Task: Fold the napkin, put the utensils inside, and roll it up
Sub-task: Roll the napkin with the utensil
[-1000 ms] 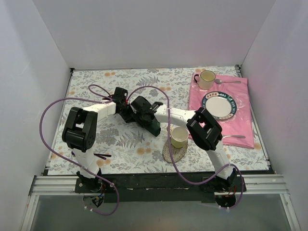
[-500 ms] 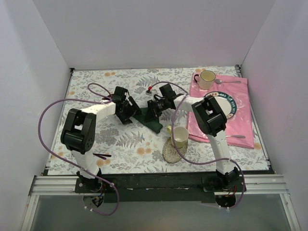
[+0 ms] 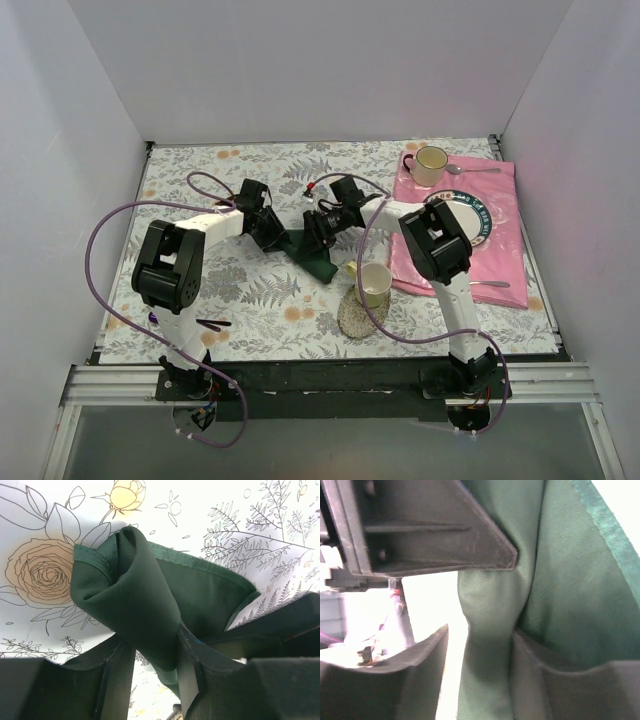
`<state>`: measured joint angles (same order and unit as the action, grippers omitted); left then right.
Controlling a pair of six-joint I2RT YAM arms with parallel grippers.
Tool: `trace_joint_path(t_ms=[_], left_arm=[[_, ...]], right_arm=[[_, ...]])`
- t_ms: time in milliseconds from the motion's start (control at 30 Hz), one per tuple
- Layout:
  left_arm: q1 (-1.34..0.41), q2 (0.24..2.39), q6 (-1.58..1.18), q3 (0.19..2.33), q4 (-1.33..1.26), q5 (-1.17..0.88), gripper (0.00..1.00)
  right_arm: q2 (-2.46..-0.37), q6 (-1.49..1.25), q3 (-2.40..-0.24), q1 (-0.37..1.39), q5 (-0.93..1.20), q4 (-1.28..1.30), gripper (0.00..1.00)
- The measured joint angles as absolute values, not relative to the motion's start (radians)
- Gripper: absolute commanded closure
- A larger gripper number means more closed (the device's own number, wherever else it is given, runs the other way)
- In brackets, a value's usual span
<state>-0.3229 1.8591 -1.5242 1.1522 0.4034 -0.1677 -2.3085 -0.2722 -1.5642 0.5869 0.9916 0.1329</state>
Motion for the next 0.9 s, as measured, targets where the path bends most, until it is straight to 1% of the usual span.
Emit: trace_joint_path(t_ms=[33, 133, 300, 367, 400, 500, 533, 567, 600, 633, 700, 767, 867, 900], left_arm=[[-0.323, 1.859, -1.523, 1.152, 0.403, -0.168, 0.67], [-0.323, 1.859, -1.523, 1.148, 0.395, -0.168, 0.67], [-0.323, 1.854, -1.526, 1.137, 0.382, -0.173, 0.67], [-0.323, 1.854, -1.526, 1.137, 0.382, -0.173, 0.67], [-0.323, 1.854, -1.526, 1.137, 0.381, -0.173, 0.67], [-0.321, 1.854, -1.528, 1.137, 0.384, -0.179, 0.67], [-0.316, 1.854, -1.532, 1.137, 0.386, -0.184, 0.65], [-0.315, 1.854, -1.534, 1.137, 0.387, -0.184, 0.62], [-0.313, 1.854, -1.538, 1.137, 0.387, -0.188, 0.57], [-0.309, 1.854, -1.541, 1.137, 0.389, -0.193, 0.45], [-0.309, 1.851, -1.55, 1.137, 0.385, -0.201, 0.36], [-0.31, 1.844, -1.555, 1.141, 0.379, -0.197, 0.29], [-0.307, 1.831, -1.552, 1.142, 0.381, -0.179, 0.26], [-0.307, 1.826, -1.55, 1.14, 0.382, -0.167, 0.25]], right_arm=[[-2.284, -0.249, -1.567, 0.596, 0.936, 0.171, 0.26], [-2.197, -0.17, -1.568, 0.645, 0.701, 0.257, 0.21], [-2.098, -0.067, -1.568, 0.794, 0.239, 0.326, 0.19], [-2.093, -0.027, -1.569, 0.859, 0.079, 0.337, 0.2], [-2.094, -0.016, -1.569, 0.879, 0.036, 0.342, 0.2], [-2.101, 0.007, -1.569, 0.939, -0.104, 0.354, 0.27], [-2.103, 0.015, -1.571, 0.943, -0.134, 0.358, 0.34], [-2.111, 0.023, -1.578, 0.944, -0.159, 0.361, 0.39], [-2.117, 0.033, -1.584, 0.944, -0.174, 0.359, 0.44], [-2.123, 0.035, -1.596, 0.944, -0.193, 0.36, 0.52], [-2.14, 0.03, -1.61, 0.938, -0.221, 0.359, 0.6], [-2.145, 0.038, -1.61, 0.924, -0.207, 0.35, 0.63], [-2.144, 0.037, -1.604, 0.906, -0.137, 0.333, 0.67], [-2.138, 0.037, -1.587, 0.889, -0.066, 0.307, 0.67]])
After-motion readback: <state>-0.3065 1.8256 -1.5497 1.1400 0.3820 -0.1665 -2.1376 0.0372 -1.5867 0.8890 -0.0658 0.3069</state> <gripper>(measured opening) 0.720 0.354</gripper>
